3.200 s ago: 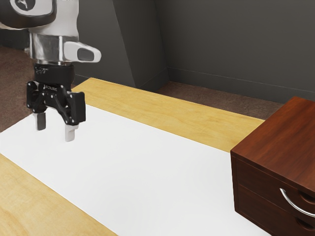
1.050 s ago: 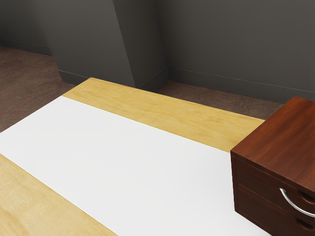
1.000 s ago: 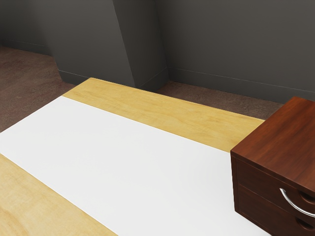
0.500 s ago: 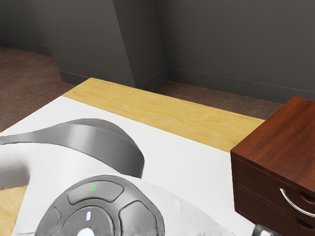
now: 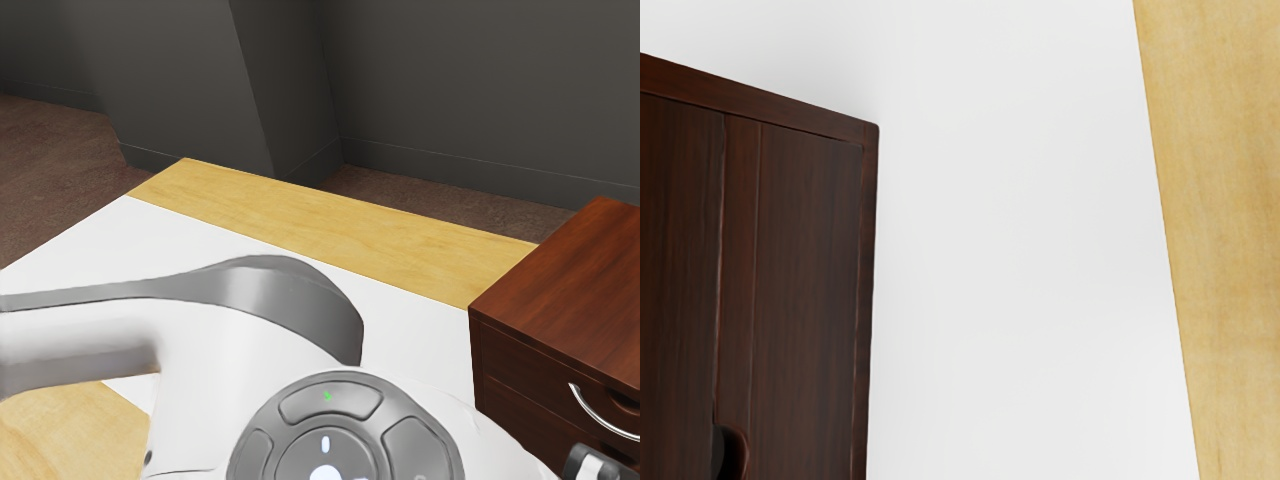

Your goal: Pull the drawer handle with one arm to open the drawer

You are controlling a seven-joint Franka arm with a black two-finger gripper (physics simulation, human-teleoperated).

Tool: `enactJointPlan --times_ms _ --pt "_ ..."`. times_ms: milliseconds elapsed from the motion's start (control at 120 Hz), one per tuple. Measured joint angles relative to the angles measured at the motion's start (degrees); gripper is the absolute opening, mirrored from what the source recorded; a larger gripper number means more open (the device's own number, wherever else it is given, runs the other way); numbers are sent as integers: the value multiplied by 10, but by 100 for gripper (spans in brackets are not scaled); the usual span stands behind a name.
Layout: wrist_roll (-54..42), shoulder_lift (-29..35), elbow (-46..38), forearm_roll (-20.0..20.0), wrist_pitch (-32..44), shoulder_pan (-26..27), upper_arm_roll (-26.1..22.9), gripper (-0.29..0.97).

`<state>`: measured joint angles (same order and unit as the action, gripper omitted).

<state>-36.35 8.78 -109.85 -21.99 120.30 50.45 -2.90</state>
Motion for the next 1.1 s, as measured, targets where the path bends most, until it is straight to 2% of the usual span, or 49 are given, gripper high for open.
enactJointPlan --times_ms 133,283,850,1100 --pt "-3 -2 -1 -1 7 -2 1 68" --pt "-5 -17 2 -14 29 -27 5 68" --pt "32 -47 8 -32 45 -31 6 68" --pt "42 -87 39 -32 47 -68 7 68"
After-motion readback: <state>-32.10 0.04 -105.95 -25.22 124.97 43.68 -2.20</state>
